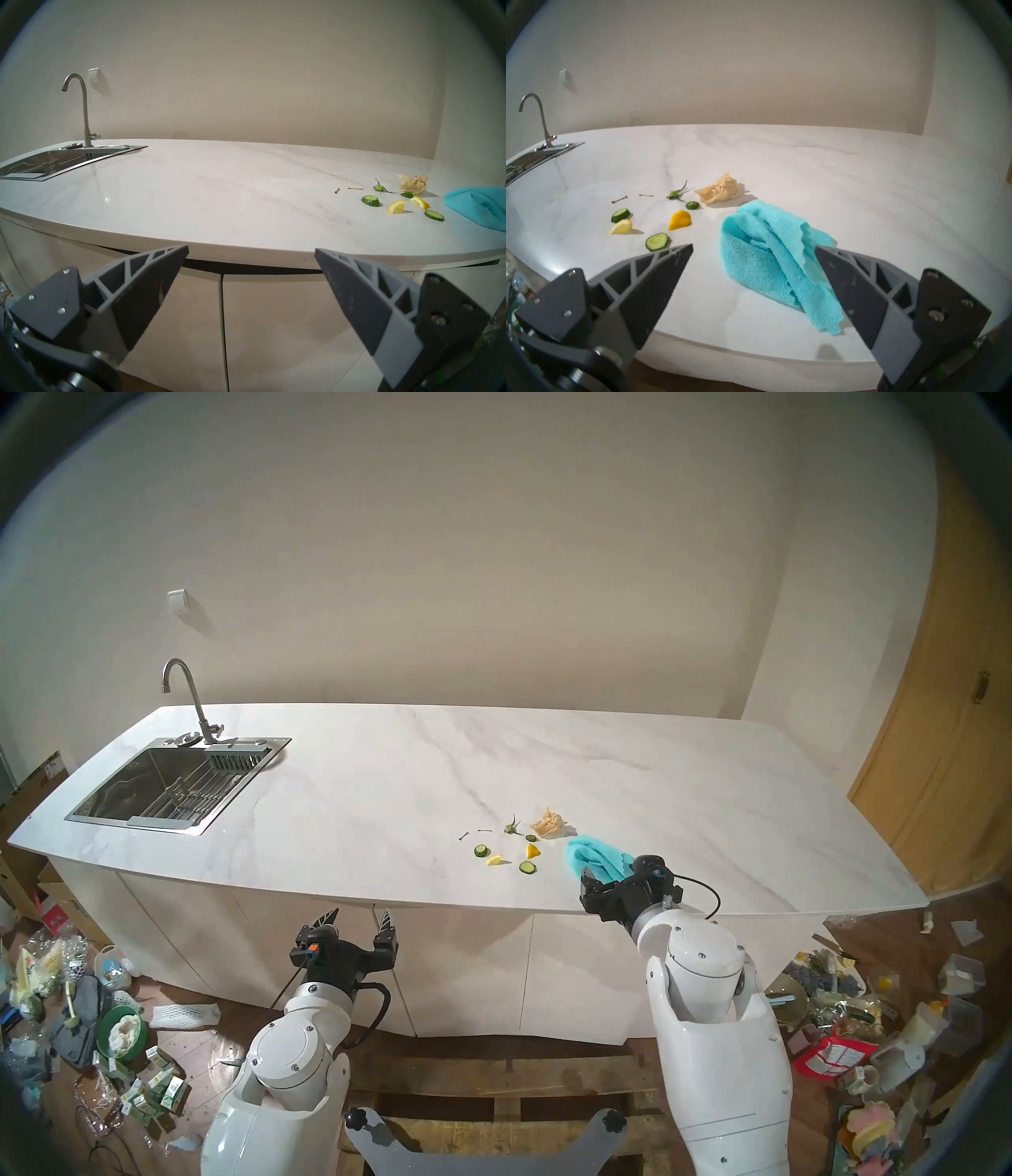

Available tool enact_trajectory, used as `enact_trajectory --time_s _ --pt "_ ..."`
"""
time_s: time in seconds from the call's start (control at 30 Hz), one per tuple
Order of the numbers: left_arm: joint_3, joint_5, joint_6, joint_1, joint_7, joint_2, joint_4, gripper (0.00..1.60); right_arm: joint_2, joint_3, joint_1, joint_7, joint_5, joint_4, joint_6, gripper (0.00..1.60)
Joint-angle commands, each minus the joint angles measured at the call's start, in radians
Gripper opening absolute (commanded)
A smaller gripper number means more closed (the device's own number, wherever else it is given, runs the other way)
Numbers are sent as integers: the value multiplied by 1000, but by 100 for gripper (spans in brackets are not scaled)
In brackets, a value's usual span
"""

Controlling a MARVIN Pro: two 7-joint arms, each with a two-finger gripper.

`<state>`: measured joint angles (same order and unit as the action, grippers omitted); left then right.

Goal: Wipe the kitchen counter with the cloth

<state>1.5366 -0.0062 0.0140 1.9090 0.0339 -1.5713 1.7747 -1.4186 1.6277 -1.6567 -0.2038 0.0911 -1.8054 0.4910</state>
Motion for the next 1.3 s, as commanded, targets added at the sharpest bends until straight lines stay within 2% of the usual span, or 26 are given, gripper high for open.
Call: enact_trajectory --time_s 0.0,0.07,0.23,0.37,0.43,0.47,0.63,0.77,0.83,1.0,1.13,1.27 --pt "-3 -1 6 -6 -4 1 26 160 91 -45 109 -76 -15 47 66 160" --pt "-3 -1 6 -6 -4 1 26 160 109 -56 152 -90 -32 89 76 160" --pt "-3 -1 6 -6 -3 0 25 160 129 -40 178 -103 -34 105 72 160" --pt "-3 -1 6 -7 -3 0 24 160 172 -36 216 -158 -27 113 91 160" --pt "-3 -1 6 -6 -3 1 25 160 182 -29 205 -181 -19 93 95 160" --pt "-3 -1 6 -6 -3 1 25 160 203 -36 190 -217 -14 77 107 160" --pt "-3 -2 5 -5 -4 1 28 160 256 -57 120 -281 -37 12 136 160" --pt "-3 -2 4 -4 -5 1 29 160 261 -55 113 -291 -39 30 132 160" --pt "-3 -2 4 -4 -5 2 29 160 226 -17 126 -276 -13 60 126 160" --pt "-3 -2 5 -5 -4 1 28 160 238 10 164 -279 -12 81 122 160" --pt "-3 -2 5 -5 -4 1 27 160 254 11 180 -285 -21 93 117 160" --pt "-3 -2 4 -4 -4 2 29 160 286 -35 206 -327 -37 135 118 160"
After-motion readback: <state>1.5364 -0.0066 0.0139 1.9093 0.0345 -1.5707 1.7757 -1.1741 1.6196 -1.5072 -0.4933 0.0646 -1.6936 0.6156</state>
